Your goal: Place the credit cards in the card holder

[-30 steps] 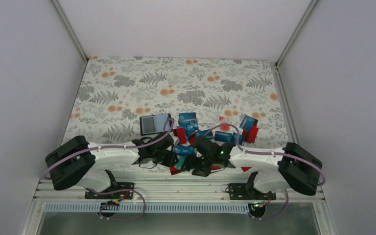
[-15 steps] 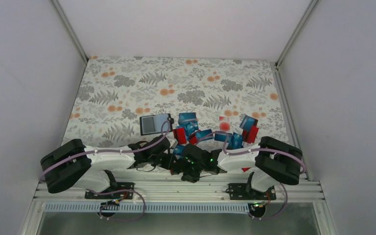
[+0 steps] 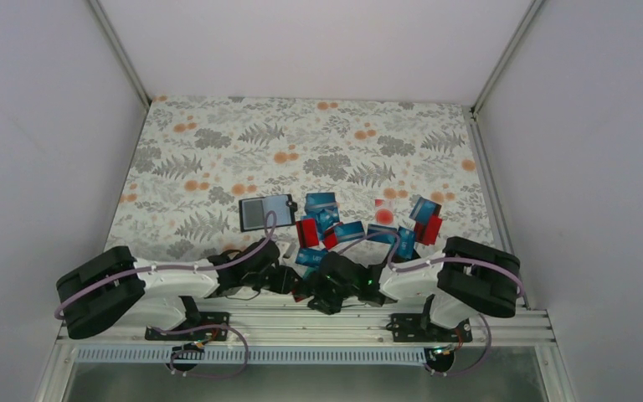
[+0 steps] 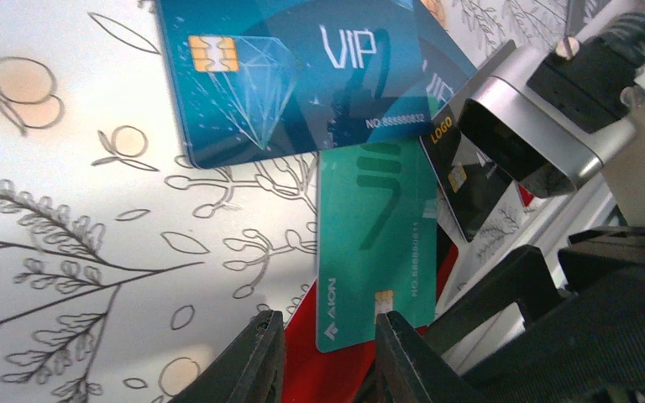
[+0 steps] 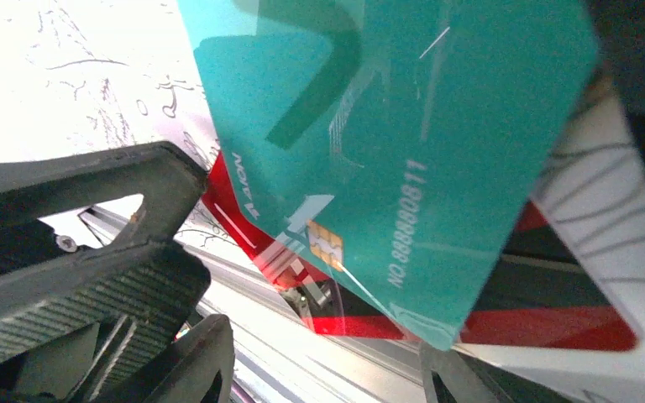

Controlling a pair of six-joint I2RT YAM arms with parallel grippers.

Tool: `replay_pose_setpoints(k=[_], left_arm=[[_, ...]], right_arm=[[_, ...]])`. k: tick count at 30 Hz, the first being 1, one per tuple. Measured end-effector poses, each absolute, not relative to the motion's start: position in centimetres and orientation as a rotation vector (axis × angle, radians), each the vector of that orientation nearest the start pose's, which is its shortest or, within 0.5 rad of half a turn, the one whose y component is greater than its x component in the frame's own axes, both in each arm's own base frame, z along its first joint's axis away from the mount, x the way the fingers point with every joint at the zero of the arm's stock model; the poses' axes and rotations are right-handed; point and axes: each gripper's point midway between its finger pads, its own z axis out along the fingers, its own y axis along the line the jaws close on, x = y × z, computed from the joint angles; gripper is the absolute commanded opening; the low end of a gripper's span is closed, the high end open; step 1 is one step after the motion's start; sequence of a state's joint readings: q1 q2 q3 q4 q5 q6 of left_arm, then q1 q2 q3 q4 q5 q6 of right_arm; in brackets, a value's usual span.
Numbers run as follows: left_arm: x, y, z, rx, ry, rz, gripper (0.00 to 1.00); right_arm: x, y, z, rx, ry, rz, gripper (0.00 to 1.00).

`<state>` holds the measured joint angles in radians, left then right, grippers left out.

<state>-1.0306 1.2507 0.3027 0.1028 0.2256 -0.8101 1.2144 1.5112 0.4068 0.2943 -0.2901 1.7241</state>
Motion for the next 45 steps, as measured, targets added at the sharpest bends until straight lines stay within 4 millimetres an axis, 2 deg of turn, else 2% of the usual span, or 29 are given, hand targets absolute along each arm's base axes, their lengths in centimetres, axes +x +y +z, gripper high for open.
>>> replay_pose_setpoints(k=[9, 19, 22, 26, 33, 36, 40, 42, 45], left_arm=[[10.7, -27.5, 2.1, 0.382, 2.661, -1.141, 0.29], [9.7, -27.8, 2.3, 0.37, 2.668, -1.231, 0.3], [8.9, -28.0, 2.4, 0.393, 2.688, -1.268, 0.3], [8.0, -28.7, 3.0, 0.436, 2.68, -1.339, 0.3], [7.0, -28.9, 3.3, 0.475, 2.694, -1.391, 0.3], [6.1, -28.6, 3.2, 0.501, 2.724, -1.391, 0.3], [6.6, -28.7, 4.8, 0.498, 2.718, -1.345, 0.31], [7.5, -28.9, 6.3, 0.48, 2.691, -1.299, 0.34], [9.5, -28.9, 9.6, 0.441, 2.613, -1.224, 0.37]], right_arm=[[7.1, 31.8, 1.2, 0.629, 2.958, 1.314, 0.49], [7.0, 31.7, 1.3, 0.601, 2.922, 1.373, 0.24], [7.0, 31.7, 1.3, 0.59, 2.916, 1.369, 0.13], [7.2, 31.7, 1.3, 0.606, 2.907, 1.377, 0.04], [7.3, 31.5, 1.4, 0.611, 2.907, 1.363, 0.04], [7.9, 31.4, 2.0, 0.62, 2.874, 1.374, 0.04], [8.7, 31.4, 3.1, 0.632, 2.828, 1.39, 0.04], [8.9, 31.2, 3.6, 0.625, 2.817, 1.379, 0.04], [9.3, 30.2, 4.3, 0.616, 2.811, 1.314, 0.04]])
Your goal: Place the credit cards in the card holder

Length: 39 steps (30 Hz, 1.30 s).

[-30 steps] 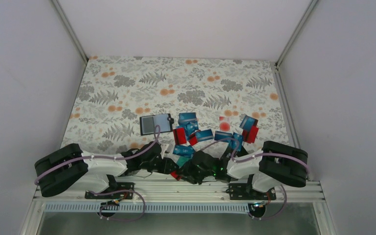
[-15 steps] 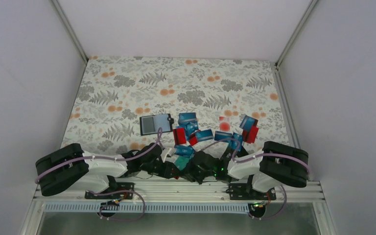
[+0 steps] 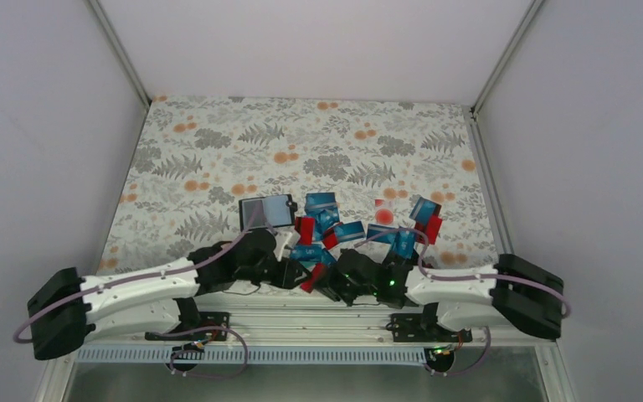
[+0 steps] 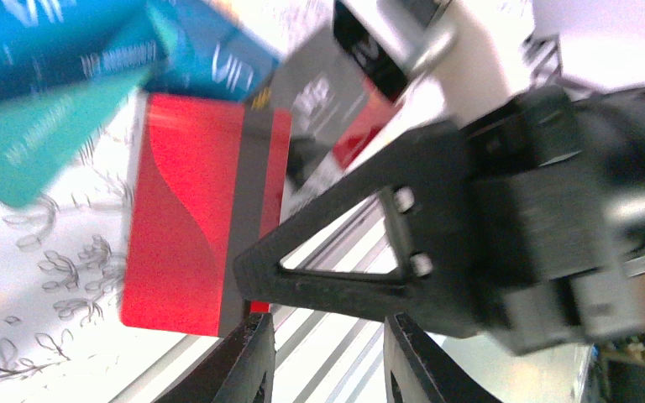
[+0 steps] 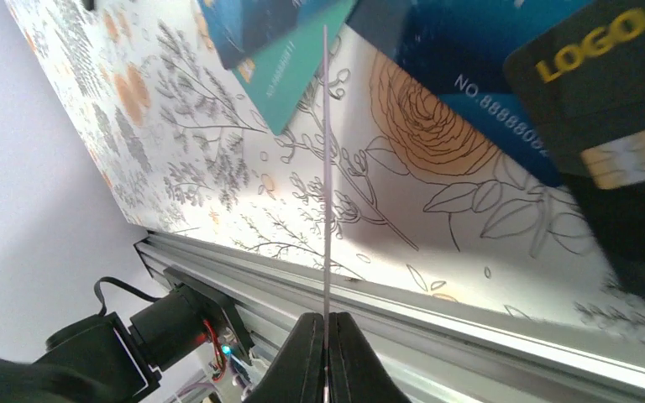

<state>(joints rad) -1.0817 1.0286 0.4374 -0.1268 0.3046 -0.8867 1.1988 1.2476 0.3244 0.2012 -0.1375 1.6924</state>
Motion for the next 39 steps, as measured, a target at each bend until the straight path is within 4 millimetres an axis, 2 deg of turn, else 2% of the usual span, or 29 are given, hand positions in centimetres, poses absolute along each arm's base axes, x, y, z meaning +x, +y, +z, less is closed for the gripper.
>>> replay_pose_setpoints(k=[3, 6, 11, 14, 17, 19, 23, 24, 25, 31, 35, 39], left_arm=[[11.8, -28.2, 12.6, 0.385, 2.532, -1.153, 0.38], [13.9, -26.8, 13.9, 0.326, 2.492, -1.069, 0.4], [16.7, -24.7, 14.6, 0.277, 2.47, -0.93, 0.43], [18.8, -23.5, 16.0, 0.244, 2.429, -0.874, 0.43], [21.3, -22.2, 17.1, 0.196, 2.393, -0.824, 0.43], [23.2, -21.0, 17.2, 0.155, 2.387, -0.787, 0.43], [25.9, -18.7, 16.2, 0.083, 2.412, -0.73, 0.42], [26.6, -18.0, 15.7, 0.058, 2.426, -0.718, 0.42], [27.2, -17.4, 15.2, 0.031, 2.44, -0.705, 0.4], [30.0, -12.8, 11.6, -0.169, 2.517, -0.597, 0.36], [30.5, -11.2, 9.2, -0.251, 2.565, -0.55, 0.35], [31.0, -10.1, 7.3, -0.302, 2.604, -0.487, 0.35]], right_arm=[[10.0, 28.9, 5.9, 0.613, 2.769, 1.278, 0.04], [11.3, 27.2, 7.9, 0.614, 2.684, 1.278, 0.03], [15.7, 24.0, 12.6, 0.564, 2.479, 1.256, 0.03], [18.7, 23.4, 15.6, 0.46, 2.402, 1.217, 0.03], [21.5, 24.9, 18.3, 0.292, 2.385, 1.206, 0.03], [23.1, 26.5, 19.0, 0.163, 2.407, 1.205, 0.04], [25.5, 30.8, 19.3, -0.13, 2.46, 1.233, 0.04], [25.9, 31.7, 20.3, -0.202, 2.433, 1.255, 0.04], [26.6, 32.6, 19.2, -0.256, 2.46, 1.252, 0.04], [28.0, 35.6, 16.2, -0.486, 2.493, 1.306, 0.04], [28.9, 37.4, 12.6, -0.569, 2.546, 1.351, 0.04], [29.4, 38.4, 10.0, -0.612, 2.588, 1.379, 0.04]])
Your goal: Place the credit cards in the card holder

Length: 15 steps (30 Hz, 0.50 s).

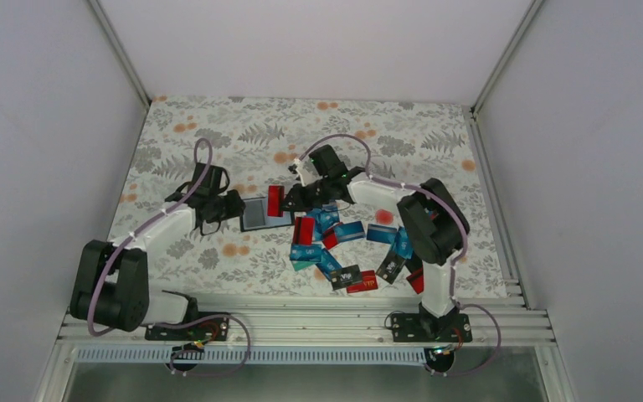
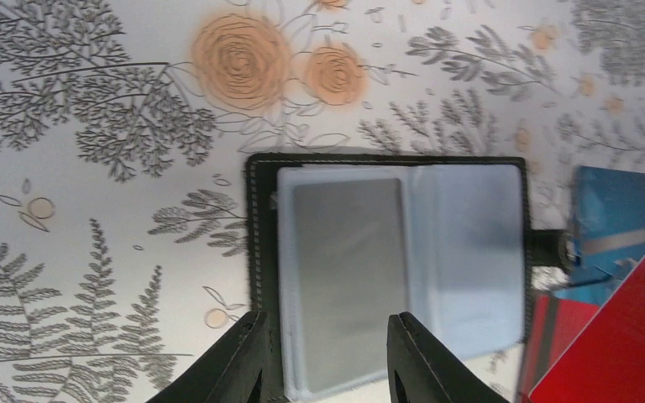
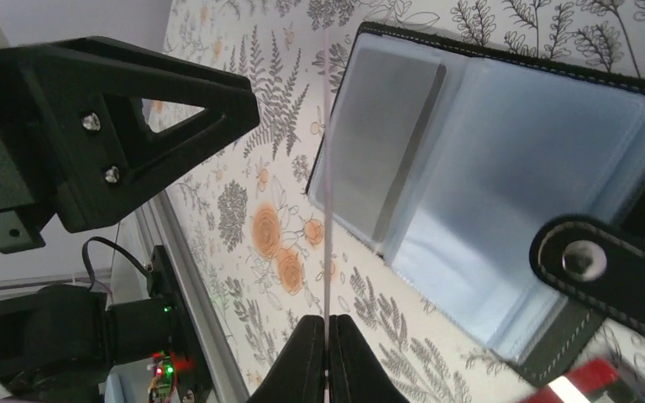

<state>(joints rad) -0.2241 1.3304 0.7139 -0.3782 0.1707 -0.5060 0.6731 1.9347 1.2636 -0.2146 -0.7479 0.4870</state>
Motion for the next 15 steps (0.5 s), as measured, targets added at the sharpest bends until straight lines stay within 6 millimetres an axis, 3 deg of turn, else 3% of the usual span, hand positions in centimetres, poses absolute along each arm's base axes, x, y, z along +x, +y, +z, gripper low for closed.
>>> replay_pose_setpoints(k=[6, 15], left_arm=[[31.5, -8.9, 5.1, -0.356, 2.639, -0.42, 0.34], [31.4, -8.3, 2.0, -0.396, 2.7, -0.389, 0.32]], right_arm=[[30.7, 39.8, 8.0, -0.643, 2.602, 1.41, 0.04], [31.7, 39.8, 5.3, -0.613, 2.656, 1.415, 0.04]])
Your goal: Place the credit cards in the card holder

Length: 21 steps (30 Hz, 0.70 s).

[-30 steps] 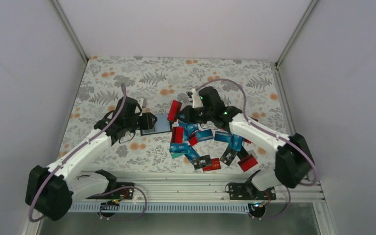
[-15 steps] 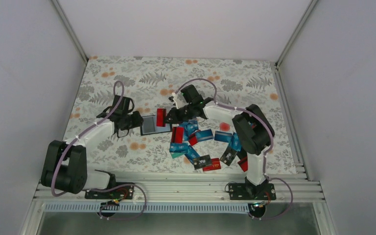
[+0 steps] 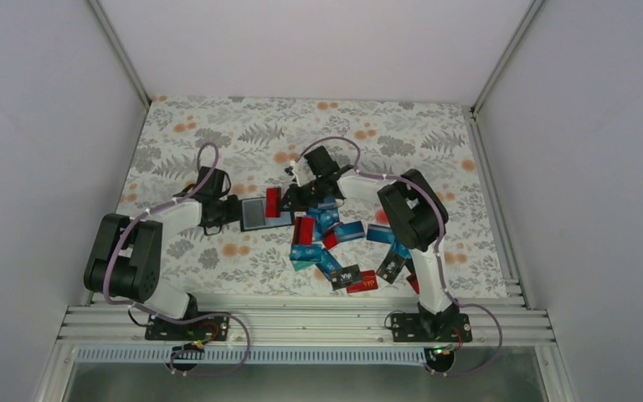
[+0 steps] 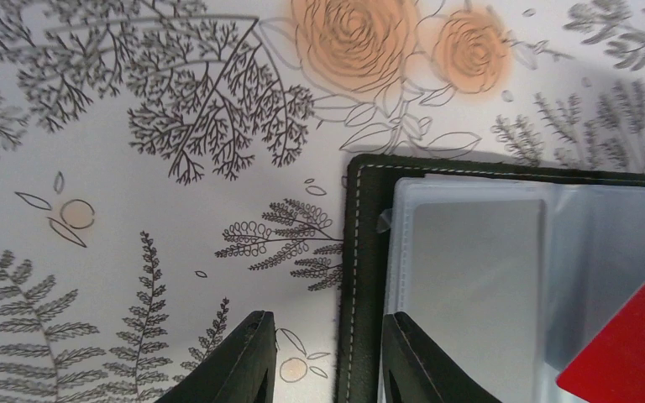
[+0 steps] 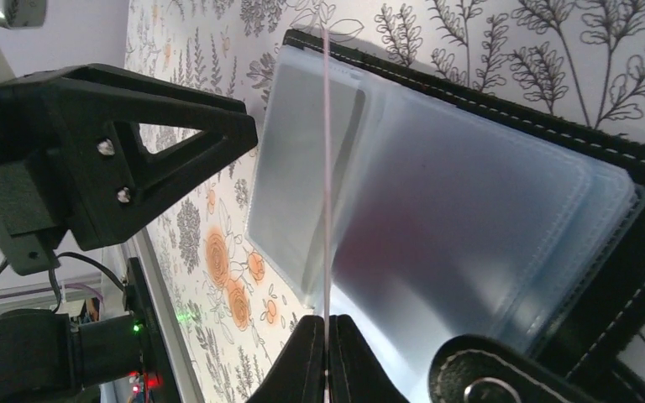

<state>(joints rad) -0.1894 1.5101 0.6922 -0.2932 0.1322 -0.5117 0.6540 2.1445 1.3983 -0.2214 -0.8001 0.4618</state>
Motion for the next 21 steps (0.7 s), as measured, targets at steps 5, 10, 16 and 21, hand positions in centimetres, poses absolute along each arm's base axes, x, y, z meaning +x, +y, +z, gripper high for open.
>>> replay_pose_setpoints(k=[5, 10, 16, 21], left_arm=[[32.0, -8.5, 1.9, -0.395, 2.678, -0.408, 0.31], [32.5, -8.7, 2.0, -0.391, 2.659, -0.43, 0.31], [32.8, -9.1, 2.0, -0.382, 2.646, -0.457, 0.31], [33.1, -9.3, 2.0, -0.382, 2.626, -0.482, 0.31]], right_arm=[[32.0, 40.0, 4.8, -0.61, 2.663, 1.422, 0.04], [32.0, 40.3, 4.7, -0.613, 2.666, 1.448, 0.04], [31.6, 40.4, 4.5, -0.597, 2.687, 1.491, 0.04], [31.2, 40.5, 4.4, -0.562, 2.717, 1.537, 0.04]])
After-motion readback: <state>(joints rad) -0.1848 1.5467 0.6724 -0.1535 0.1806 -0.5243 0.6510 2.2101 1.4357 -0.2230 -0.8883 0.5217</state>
